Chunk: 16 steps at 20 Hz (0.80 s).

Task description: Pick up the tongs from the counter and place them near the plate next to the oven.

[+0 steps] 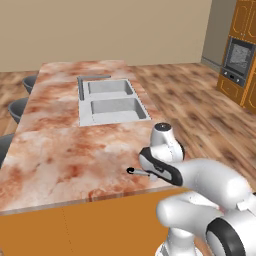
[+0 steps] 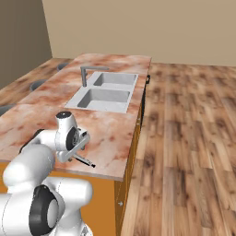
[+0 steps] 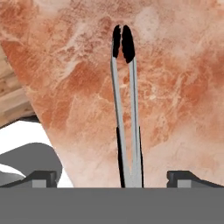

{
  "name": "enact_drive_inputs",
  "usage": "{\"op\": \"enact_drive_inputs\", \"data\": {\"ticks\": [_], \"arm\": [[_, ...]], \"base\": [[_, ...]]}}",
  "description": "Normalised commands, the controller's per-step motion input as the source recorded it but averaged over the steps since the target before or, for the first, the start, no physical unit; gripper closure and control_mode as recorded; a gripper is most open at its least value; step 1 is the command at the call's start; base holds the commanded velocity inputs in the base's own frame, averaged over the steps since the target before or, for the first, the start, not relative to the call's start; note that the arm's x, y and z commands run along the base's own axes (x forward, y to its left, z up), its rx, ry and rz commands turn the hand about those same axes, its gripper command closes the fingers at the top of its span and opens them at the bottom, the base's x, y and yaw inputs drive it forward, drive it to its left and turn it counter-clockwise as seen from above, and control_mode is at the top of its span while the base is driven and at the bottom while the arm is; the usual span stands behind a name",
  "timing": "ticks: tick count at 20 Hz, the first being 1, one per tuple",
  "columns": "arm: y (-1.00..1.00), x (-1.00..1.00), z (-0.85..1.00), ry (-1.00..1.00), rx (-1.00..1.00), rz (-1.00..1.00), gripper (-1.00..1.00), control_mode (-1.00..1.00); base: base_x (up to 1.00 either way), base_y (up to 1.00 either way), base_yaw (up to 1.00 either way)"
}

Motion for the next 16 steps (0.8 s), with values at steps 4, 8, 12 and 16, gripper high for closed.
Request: {"op": "enact_drive_inputs", "data": {"ticks": [4,8,12,16], "arm": [[0.00,0.21,-0.17,0.00,0.00,0.00,-1.00,-1.00],[0.00,0.12,-0.24,0.01,0.00,0.00,-1.00,-1.00],[0.00,0.06,-0.26,0.04,0.00,0.00,-1.00,-1.00],[0.00,0.05,-0.22,0.02,0.00,0.00,-1.00,-1.00]], "base": [[0.00,0.00,0.00],[0.00,0.00,0.00],[0.00,0.00,0.00],[0.00,0.00,0.00]]}}
